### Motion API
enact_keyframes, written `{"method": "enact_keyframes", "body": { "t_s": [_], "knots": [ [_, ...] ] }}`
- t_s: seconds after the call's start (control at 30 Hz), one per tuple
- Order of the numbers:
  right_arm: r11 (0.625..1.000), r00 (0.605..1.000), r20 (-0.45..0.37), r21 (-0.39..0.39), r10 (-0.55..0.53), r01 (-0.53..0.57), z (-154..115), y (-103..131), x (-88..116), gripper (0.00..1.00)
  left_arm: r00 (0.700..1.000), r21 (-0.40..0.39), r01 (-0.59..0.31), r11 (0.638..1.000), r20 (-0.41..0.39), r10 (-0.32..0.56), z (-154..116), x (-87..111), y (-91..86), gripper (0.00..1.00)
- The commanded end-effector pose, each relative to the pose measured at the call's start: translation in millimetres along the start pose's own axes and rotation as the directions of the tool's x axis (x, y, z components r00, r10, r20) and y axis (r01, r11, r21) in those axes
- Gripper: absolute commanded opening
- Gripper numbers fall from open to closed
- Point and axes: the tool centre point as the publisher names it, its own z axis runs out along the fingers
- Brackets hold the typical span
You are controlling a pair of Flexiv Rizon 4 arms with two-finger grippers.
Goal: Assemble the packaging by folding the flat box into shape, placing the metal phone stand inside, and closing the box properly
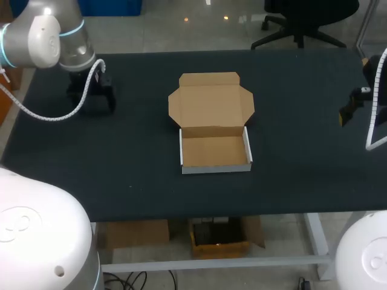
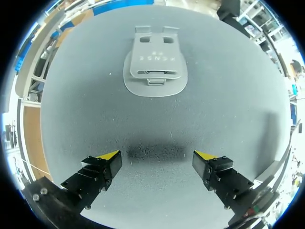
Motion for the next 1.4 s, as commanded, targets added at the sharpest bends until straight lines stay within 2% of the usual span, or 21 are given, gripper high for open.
{"method": "enact_keyframes", "body": {
  "t_s": [0.03,0.5,1.4],
  "knots": [
    [1.0,1.0,0.0,0.004,0.0,0.0,-1.8,-0.2,-0.2,1.0,1.0,-0.006,-0.005,1.0,0.008,0.005,1.8,4.8,-3.9,1.0],
    [1.0,1.0,0.0,0.004,0.0,0.0,-1.8,-0.2,-0.2,1.0,1.0,0.004,-0.022,1.0,0.009,0.022,2.3,10.5,-9.9,1.0],
    [1.0,1.0,0.0,0.004,0.0,0.0,-1.8,-0.2,-0.2,1.0,1.0,0.012,-0.021,1.0,0.019,0.021,4.3,5.9,-53.6,1.0]
  ]
}}
